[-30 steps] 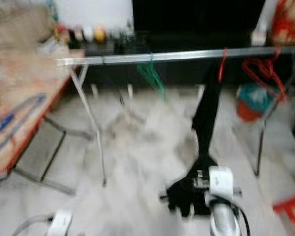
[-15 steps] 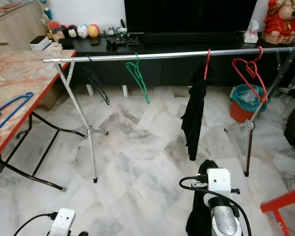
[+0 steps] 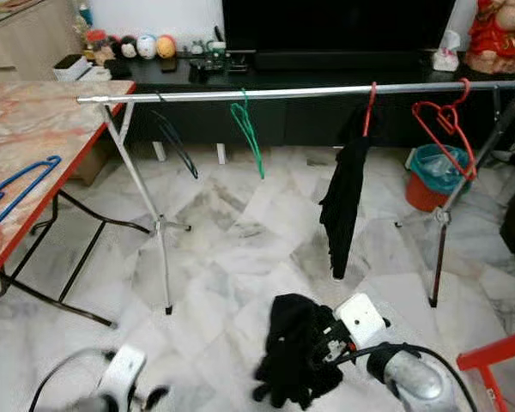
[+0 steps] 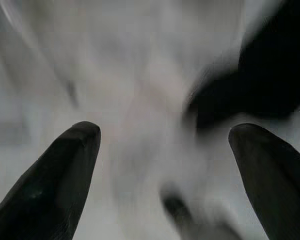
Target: Hang hanger
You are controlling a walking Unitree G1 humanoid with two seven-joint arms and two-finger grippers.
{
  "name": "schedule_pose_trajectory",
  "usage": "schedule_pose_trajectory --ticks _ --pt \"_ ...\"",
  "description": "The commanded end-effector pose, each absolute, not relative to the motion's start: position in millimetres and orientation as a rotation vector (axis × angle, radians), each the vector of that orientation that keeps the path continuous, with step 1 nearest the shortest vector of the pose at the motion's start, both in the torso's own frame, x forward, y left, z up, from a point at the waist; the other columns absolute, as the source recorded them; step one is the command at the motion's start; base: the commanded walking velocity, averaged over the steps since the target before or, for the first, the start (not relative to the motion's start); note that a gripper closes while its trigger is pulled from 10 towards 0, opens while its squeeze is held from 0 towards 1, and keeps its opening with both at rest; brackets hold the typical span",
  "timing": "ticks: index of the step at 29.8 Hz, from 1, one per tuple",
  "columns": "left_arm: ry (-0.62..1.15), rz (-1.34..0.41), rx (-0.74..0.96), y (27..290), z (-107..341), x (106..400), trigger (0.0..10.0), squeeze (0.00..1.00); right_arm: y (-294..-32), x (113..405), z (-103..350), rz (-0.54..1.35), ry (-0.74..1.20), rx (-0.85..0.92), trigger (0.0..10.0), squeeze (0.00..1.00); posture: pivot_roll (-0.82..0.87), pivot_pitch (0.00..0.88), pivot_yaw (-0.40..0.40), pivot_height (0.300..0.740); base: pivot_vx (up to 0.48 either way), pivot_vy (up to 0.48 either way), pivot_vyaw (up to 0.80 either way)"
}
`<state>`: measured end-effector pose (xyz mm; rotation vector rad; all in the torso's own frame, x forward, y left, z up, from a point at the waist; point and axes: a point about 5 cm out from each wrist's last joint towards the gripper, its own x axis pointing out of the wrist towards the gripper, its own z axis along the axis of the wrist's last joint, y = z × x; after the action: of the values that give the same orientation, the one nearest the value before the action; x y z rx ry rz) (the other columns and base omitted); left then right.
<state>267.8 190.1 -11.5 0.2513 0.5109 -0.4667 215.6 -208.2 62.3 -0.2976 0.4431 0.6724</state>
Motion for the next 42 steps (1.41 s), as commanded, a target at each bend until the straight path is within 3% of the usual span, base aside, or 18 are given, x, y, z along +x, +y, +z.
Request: schedule_pose_trajectory --ticks 1,8,15,23,24,42 --pt "0.439 -0.500 0.253 191 5 281 10.0 0.00 -199 219 75 0.730 0.395 -0.292 10.0 0.00 0.01 0.020 0.035 0.740 0.000 0.000 0.00" --pt "0.262 -0.674 0.174 169 48 309 10.0 0.00 -180 228 93 0.871 0.370 -0.335 10.0 0.00 0.02 0.021 0.028 0.740 0.000 0.000 0.00" --pt "0.227 -0.936 0.168 143 72 306 10.0 0.00 -168 231 103 0.946 0.363 -0.365 10.0 0.00 0.01 0.019 0.029 0.740 0.000 0.000 0.00" --pt "0.158 -1.052 0.173 126 93 303 10.0 0.00 -149 227 112 1.081 0.336 -0.368 10.0 0.00 0.01 0.013 0.024 0.740 0.000 0.000 0.00" --pt "0.169 -1.069 0.147 123 94 300 10.0 1.00 -148 226 112 1.096 0.344 -0.373 10.0 0.00 0.01 0.013 0.022 0.740 0.000 0.000 0.00" --pt "0.273 -1.310 0.082 114 103 266 10.0 1.00 -147 236 116 1.140 0.353 -0.472 10.0 0.00 0.02 0.000 0.009 0.740 0.000 0.000 0.00"
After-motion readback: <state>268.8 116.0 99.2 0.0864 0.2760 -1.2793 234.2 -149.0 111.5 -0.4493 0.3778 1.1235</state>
